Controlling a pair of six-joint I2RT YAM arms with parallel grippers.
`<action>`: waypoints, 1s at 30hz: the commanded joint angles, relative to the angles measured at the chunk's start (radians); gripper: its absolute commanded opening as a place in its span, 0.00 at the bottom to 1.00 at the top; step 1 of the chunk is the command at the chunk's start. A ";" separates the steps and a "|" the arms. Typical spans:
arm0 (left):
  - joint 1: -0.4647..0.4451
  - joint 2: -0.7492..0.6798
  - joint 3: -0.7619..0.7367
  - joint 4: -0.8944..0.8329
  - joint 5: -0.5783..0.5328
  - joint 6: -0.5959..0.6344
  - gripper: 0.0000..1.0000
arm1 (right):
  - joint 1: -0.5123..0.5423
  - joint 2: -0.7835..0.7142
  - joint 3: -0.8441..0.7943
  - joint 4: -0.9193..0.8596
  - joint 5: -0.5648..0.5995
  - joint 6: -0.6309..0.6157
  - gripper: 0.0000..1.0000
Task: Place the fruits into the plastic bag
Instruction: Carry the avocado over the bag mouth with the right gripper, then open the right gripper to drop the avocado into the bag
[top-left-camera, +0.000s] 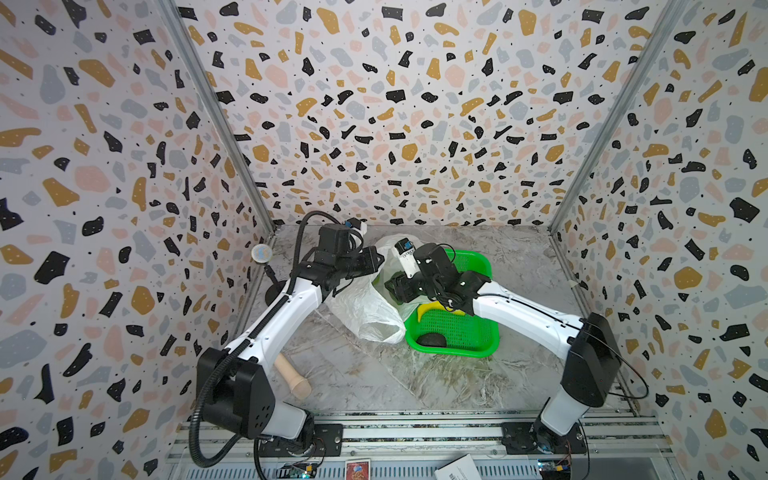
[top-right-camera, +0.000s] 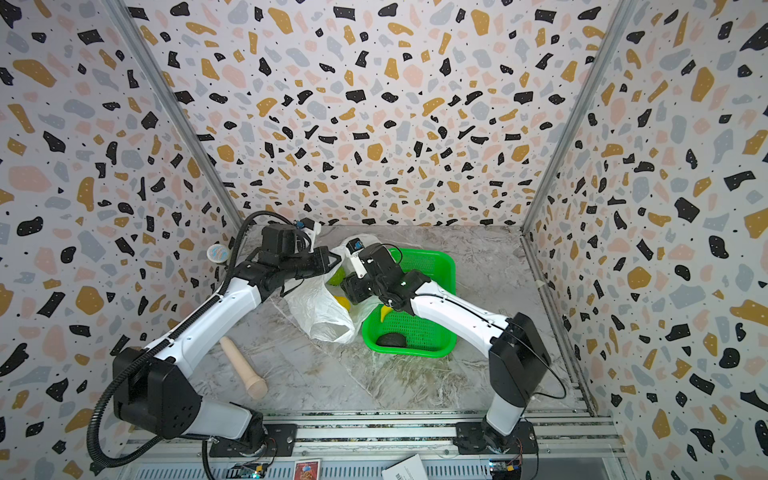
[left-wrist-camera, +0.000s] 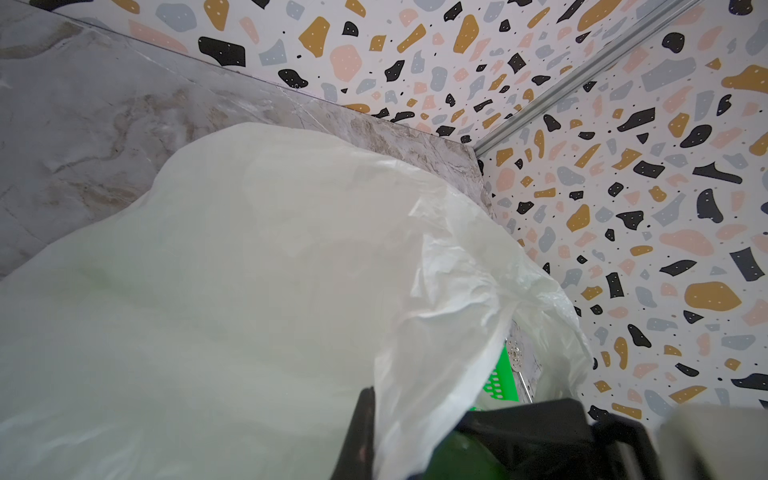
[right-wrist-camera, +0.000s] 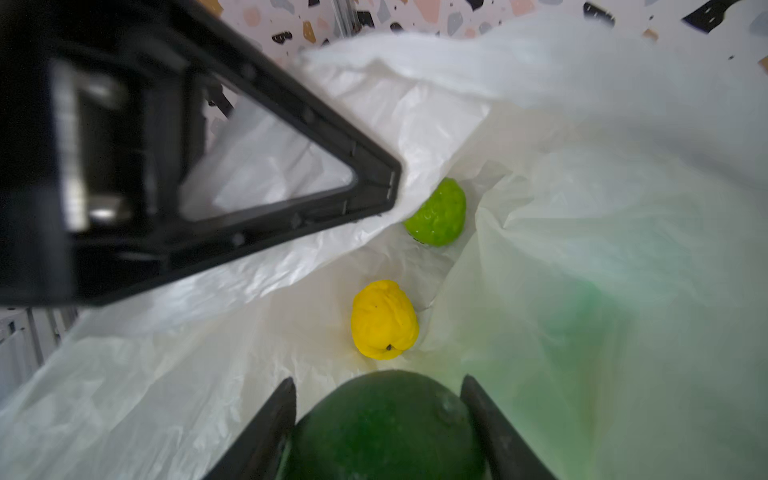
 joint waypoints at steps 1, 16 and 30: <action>0.006 -0.015 -0.007 0.018 -0.004 0.012 0.00 | -0.020 0.033 0.075 -0.022 0.010 -0.010 0.58; 0.007 -0.018 -0.019 0.026 -0.003 0.010 0.00 | -0.094 -0.064 -0.061 0.162 -0.138 0.081 0.81; 0.006 -0.004 -0.019 0.034 0.001 0.012 0.00 | -0.219 -0.570 -0.471 0.150 0.119 0.126 0.85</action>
